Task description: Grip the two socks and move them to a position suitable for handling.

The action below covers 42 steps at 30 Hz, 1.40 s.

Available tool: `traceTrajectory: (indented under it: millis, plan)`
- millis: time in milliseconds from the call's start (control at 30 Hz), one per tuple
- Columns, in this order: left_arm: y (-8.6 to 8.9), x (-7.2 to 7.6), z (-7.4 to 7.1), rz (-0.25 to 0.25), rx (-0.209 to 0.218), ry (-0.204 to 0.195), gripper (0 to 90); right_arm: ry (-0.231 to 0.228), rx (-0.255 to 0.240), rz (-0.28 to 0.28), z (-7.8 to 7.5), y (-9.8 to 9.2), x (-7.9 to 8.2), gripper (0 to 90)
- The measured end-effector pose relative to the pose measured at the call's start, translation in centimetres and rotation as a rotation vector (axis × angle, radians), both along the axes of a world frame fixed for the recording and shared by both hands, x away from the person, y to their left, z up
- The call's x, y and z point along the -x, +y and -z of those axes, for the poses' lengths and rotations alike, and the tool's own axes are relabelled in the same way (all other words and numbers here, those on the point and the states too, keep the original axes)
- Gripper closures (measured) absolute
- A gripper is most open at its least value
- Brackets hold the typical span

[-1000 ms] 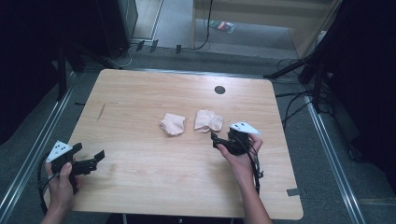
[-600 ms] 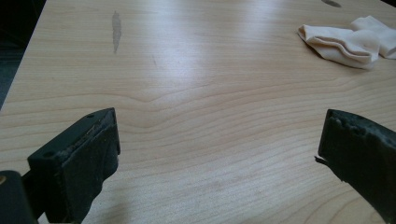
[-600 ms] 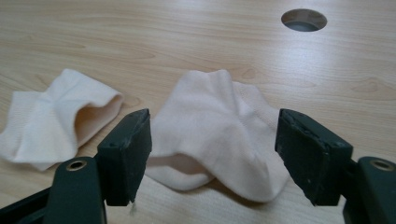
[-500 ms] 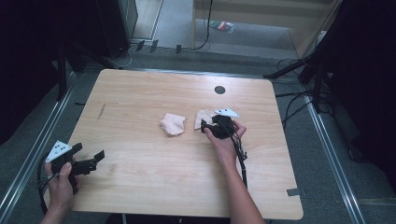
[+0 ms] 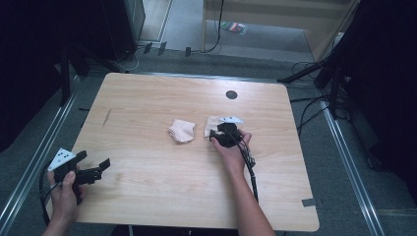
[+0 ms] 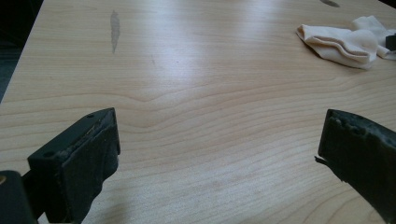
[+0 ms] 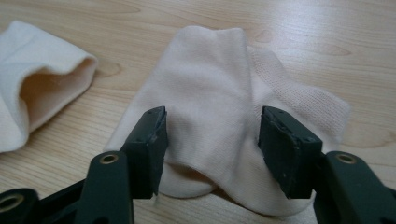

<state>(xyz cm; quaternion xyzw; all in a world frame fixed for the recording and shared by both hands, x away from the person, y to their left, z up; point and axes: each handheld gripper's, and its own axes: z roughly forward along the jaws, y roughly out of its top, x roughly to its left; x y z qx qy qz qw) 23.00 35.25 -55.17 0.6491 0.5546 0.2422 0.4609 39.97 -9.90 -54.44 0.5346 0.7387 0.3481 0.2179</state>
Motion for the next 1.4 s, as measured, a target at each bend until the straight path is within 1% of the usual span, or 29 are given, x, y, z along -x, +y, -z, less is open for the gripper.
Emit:
traceTrajectory:
  millis: [100, 133, 167, 200, 233, 300, 333, 367, 400, 533, 633, 700, 733, 767, 800, 833, 900, 933, 967, 1000, 1033, 1067, 1100, 1167, 1233, 1400]
  plan:
    - [0.0, 0.0, 0.0, -0.002, 0.002, -0.001, 0.0, -0.006, 0.014, -0.003, 0.0, 0.1, 0.1, 45.5]
    - [0.0, 0.0, 0.0, -0.003, 0.001, 0.001, 0.0, -0.009, 0.016, 0.004, 0.0, 0.1, 0.1, 50.6]
    - [0.0, 0.0, 0.0, -0.005, 0.001, 0.003, 0.0, -0.009, 0.016, 0.004, 0.0, 0.1, 0.1, 50.6]
    - [0.0, 0.0, 0.0, -0.007, 0.003, 0.004, 0.0, -0.023, 0.012, 0.008, 0.1, 0.0, 0.3, 55.3]
    - [0.1, -0.1, 0.0, -0.008, 0.007, 0.004, 0.0, -0.025, 0.011, 0.011, 0.2, 0.0, 0.5, 59.6]
    - [0.1, -0.1, 0.0, -0.008, 0.012, 0.005, 0.0, -0.032, 0.009, 0.001, 0.2, 0.0, 0.6, 69.1]
    - [0.1, -0.1, 0.0, -0.007, 0.012, 0.006, 0.0, -0.032, 0.009, 0.001, 0.2, 0.0, 0.6, 69.1]
    - [0.1, 0.0, 0.0, -0.007, 0.012, 0.004, 0.0, -0.034, 0.003, -0.002, 0.2, -0.1, 0.7, 79.0]
    - [0.1, 0.0, 0.0, -0.004, 0.008, 0.006, 0.0, -0.035, 0.000, 0.002, 0.2, -0.1, 0.6, 80.4]
    - [0.2, 0.0, 0.0, -0.008, 0.015, 0.006, 0.0, -0.023, -0.015, 0.003, 0.0, -0.5, 0.6, 82.2]
    - [0.2, 0.0, 0.0, -0.008, 0.016, 0.005, 0.0, -0.043, -0.039, 0.019, -0.5, -1.0, 1.0, 82.4]
    - [0.1, 0.0, 0.0, -0.010, 0.014, 0.005, 0.0, -0.063, -0.057, 0.018, -1.2, -1.5, 1.6, 82.5]
    - [0.1, 0.0, 0.0, -0.009, 0.013, 0.004, 0.0, -0.082, -0.079, 0.016, -2.2, -1.9, 2.2, 82.4]
    - [0.1, 0.0, 0.0, -0.008, 0.011, 0.005, 0.0, -0.082, -0.079, 0.016, -2.2, -1.9, 2.2, 82.4]
    - [0.1, 0.0, 0.0, -0.010, 0.010, 0.004, 0.0, -0.099, -0.097, 0.011, -3.1, -2.1, 2.9, 82.5]
    - [0.1, 0.0, 0.0, -0.013, 0.012, 0.007, 0.0, -0.106, -0.109, 0.006, -3.8, -2.2, 3.3, 82.5]
    - [0.1, 0.0, 0.0, -0.016, 0.013, 0.007, 0.0, -0.128, -0.114, 0.002, -5.0, -2.3, 4.2, 82.5]
    - [0.1, -0.1, 0.0, -0.018, 0.012, 0.009, 0.0, -0.137, -0.123, -0.002, -5.5, -2.3, 4.7, 82.5]
    - [0.1, -0.1, 0.0, -0.018, 0.012, 0.009, 0.0, -0.137, -0.123, -0.002, -5.5, -2.3, 4.7, 82.5]
    - [0.1, 0.0, 0.0, -0.017, 0.009, 0.009, 0.0, -0.148, -0.130, -0.019, -6.5, -2.2, 5.6, 82.5]
    - [0.1, 0.0, 0.0, -0.017, 0.009, 0.009, 0.0, -0.148, -0.130, -0.019, -6.5, -2.2, 5.6, 82.5]
    - [0.0, 0.0, 0.0, -0.017, 0.005, 0.008, 0.0, -0.150, -0.131, -0.024, -7.0, -2.2, 6.2, 82.5]
    - [0.0, 0.0, 0.0, -0.018, 0.003, 0.010, 0.0, -0.156, -0.130, -0.043, -7.7, -2.0, 7.1, 82.5]
    - [0.0, -0.1, 0.0, -0.023, 0.003, 0.010, 0.0, -0.169, -0.120, -0.059, -8.2, -1.8, 8.1, 82.5]
    - [0.0, -0.1, 0.0, -0.026, 0.007, 0.010, 0.0, -0.178, -0.125, -0.074, -8.5, -1.6, 9.0, 82.4]
    - [0.0, -0.1, 0.0, -0.024, 0.002, 0.012, 0.0, -0.153, -0.151, -0.127, -8.0, -0.7, 11.6, 82.4]
